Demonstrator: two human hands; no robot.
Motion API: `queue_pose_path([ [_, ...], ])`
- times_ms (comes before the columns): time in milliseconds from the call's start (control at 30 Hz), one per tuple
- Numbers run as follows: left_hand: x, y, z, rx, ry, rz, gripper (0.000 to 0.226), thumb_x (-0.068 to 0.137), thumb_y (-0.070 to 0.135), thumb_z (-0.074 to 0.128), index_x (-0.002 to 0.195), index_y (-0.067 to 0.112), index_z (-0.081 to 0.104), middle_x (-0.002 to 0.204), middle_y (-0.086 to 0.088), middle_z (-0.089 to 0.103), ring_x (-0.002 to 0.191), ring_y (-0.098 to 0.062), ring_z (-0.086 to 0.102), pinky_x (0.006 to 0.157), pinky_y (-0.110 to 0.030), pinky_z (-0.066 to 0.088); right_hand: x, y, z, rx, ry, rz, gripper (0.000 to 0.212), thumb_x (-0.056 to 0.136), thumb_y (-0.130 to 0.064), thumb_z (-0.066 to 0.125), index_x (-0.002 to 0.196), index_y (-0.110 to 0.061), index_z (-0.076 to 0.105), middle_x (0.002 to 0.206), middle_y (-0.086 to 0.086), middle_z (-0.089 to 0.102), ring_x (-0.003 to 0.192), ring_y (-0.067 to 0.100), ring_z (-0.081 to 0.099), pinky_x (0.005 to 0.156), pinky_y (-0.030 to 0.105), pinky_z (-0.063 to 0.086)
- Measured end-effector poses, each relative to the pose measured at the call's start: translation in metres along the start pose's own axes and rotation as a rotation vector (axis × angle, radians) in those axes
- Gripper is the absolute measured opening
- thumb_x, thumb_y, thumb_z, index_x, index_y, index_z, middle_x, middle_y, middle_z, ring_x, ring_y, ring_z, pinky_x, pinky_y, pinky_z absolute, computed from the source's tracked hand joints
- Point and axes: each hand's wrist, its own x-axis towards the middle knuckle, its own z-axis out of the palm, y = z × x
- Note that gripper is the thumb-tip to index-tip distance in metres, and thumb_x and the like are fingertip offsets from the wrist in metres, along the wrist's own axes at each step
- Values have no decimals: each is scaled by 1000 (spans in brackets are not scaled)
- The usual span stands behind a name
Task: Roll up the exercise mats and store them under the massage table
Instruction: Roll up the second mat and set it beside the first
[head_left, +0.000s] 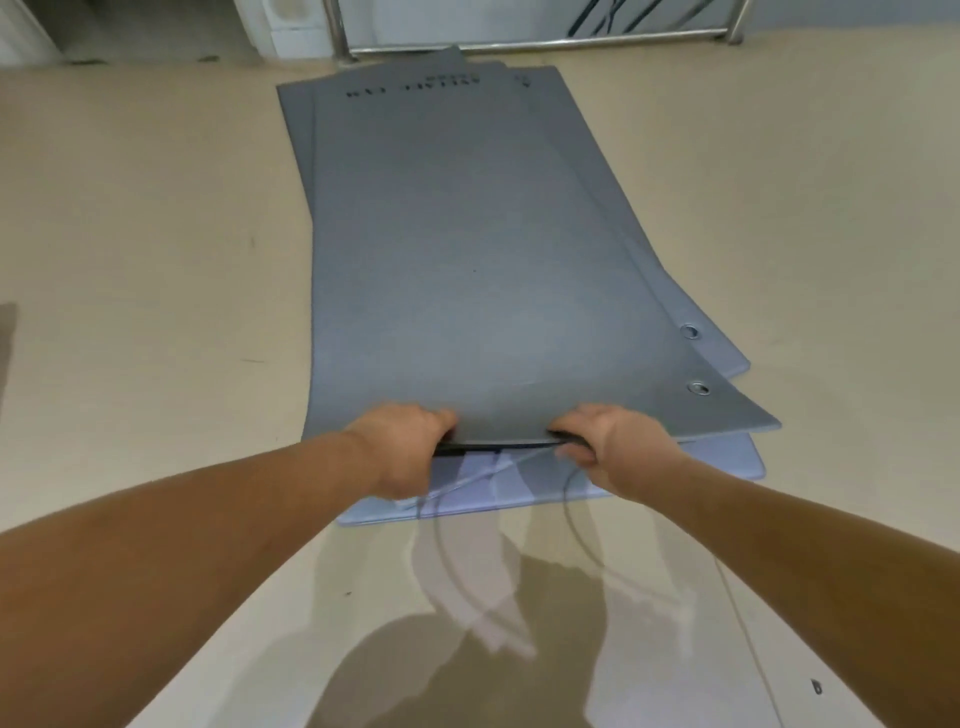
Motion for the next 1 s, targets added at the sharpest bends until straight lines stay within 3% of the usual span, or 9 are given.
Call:
queue_pose_path([
  [200, -41, -51, -6, -291, -166, -20, 25, 98, 15, 57, 115, 33, 62, 113, 7, 72, 100, -19, 65, 88, -29, 51, -12, -51, -26, 39, -79, -123, 25, 109, -39, 50, 114, -26, 70, 105, -2, 73, 101, 25, 63, 79, 31, 40],
  [300, -52, -51, -12, -432, -458, 39, 22, 101, 16, 63, 114, 33, 67, 110, 6, 72, 102, -16, 69, 99, -37, 56, -20, -56, -37, 87, -357, -96, 21, 108, -40, 50, 95, -31, 63, 91, -14, 61, 95, 19, 58, 83, 30, 41],
  [400, -57, -52, -13, -631, -627, 106, 20, 102, 10, 63, 112, 26, 71, 102, 3, 78, 98, -18, 75, 89, -35, 61, -19, -61, -62, 57, -558, -76, 25, 109, -46, 48, 87, -39, 58, 95, -22, 55, 94, 6, 55, 92, 32, 41],
  [500, -55, -59, -11, -687, -469, 54, 17, 103, 14, 63, 110, 27, 73, 100, 5, 79, 94, -16, 76, 83, -29, 61, -8, -63, -69, 33, -557, -37, 27, 111, -46, 41, 94, -35, 57, 99, -19, 53, 95, 7, 53, 94, 34, 37],
  [600, -47, -64, -4, -517, -165, 1, 12, 103, 28, 64, 114, 30, 68, 115, 6, 74, 103, -15, 68, 94, -31, 55, 13, -70, -57, -114, -445, 18, 27, 113, -46, 34, 106, -29, 54, 108, -7, 55, 101, 18, 51, 90, 36, 37],
  [700, -46, -58, 3, -160, 111, -41, 41, 98, 39, 64, 136, 27, 54, 135, 1, 58, 117, -22, 57, 95, -36, 49, 33, -74, -40, -203, -362, 56, 28, 113, -47, 30, 115, -28, 51, 116, -2, 60, 105, 22, 54, 87, 37, 39],
  [800, -61, -28, 13, 176, 387, 104, 59, 90, 61, 57, 136, 25, 53, 135, -3, 53, 120, -28, 50, 95, -43, 46, 50, -67, -28, -179, -322, 74, 34, 112, -51, 29, 121, -30, 54, 126, -1, 65, 110, 24, 56, 85, 39, 38],
  [867, -74, 0, 34, 164, 279, 133, 81, 83, 77, 50, 141, 21, 46, 142, -10, 45, 125, -34, 42, 98, -47, 40, 61, -60, -27, -155, -316, 74, 35, 111, -53, 29, 118, -31, 56, 128, 0, 64, 113, 25, 55, 89, 40, 38],
  [1000, -76, 20, 87, 172, -61, 12, 134, 81, 76, 62, 162, 10, -21, 169, -21, -20, 157, -47, -11, 122, -66, 14, 71, -57, -29, -180, -226, 106, 35, 103, -62, 47, 114, -31, 59, 125, 1, 57, 121, 26, 51, 96, 41, 41],
])
